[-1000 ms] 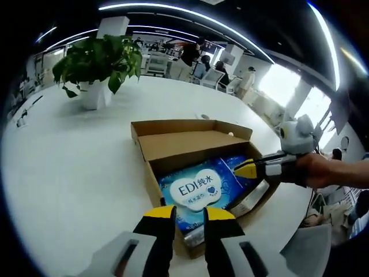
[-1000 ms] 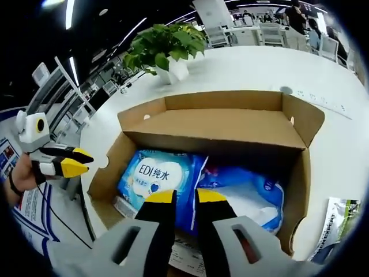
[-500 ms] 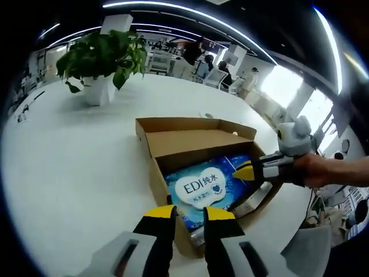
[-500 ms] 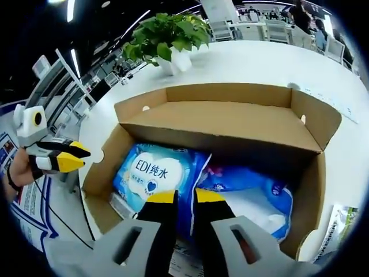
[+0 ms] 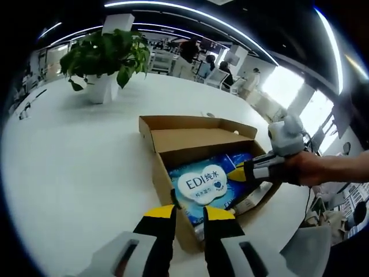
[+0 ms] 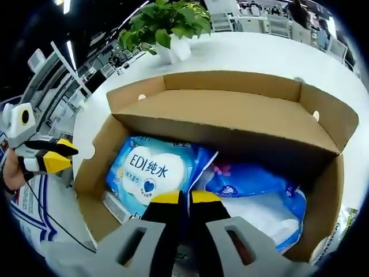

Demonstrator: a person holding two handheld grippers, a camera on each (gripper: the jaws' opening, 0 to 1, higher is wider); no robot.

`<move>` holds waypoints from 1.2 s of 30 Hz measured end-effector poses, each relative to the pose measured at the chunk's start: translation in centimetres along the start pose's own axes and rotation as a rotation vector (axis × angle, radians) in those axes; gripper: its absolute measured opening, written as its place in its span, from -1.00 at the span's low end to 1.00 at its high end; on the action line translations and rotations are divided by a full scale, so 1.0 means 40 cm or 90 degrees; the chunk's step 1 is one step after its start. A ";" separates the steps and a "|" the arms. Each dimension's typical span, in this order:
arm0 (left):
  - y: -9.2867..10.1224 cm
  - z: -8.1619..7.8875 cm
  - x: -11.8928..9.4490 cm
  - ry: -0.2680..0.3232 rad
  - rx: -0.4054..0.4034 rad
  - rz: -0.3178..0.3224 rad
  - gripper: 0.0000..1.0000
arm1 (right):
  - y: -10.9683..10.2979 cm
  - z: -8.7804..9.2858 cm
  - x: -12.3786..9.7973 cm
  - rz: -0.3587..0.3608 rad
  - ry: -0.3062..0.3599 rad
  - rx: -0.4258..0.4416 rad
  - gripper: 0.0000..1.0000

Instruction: Operate the shoe box by opening the lid, removing the specified soft item, and placing it in the target area until the item is outside and the box remains undamaged.

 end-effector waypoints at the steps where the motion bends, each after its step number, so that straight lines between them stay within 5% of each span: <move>1: 0.000 0.000 0.000 0.000 0.000 0.000 -0.63 | -0.002 0.001 -0.001 -0.001 -0.001 0.001 -0.98; 15: 0.026 -0.013 0.023 -0.008 0.008 0.015 -0.63 | 0.006 -0.028 -0.048 -0.018 0.044 0.040 -1.00; 36: 0.083 -0.035 0.107 -0.034 0.021 0.054 -0.62 | 0.097 -0.038 -0.148 0.025 0.096 0.084 -1.00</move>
Point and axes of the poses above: the point that each gripper's makers call its tool centre point, and the gripper's own axes: x roughly forward along the fingers, y roughly to its right, z roughly out of its underside, the point moved 6 cm from there along -x, roughly backward along the fingers, and after that the axes turned 9 degrees about z, right-handed, at the moved point
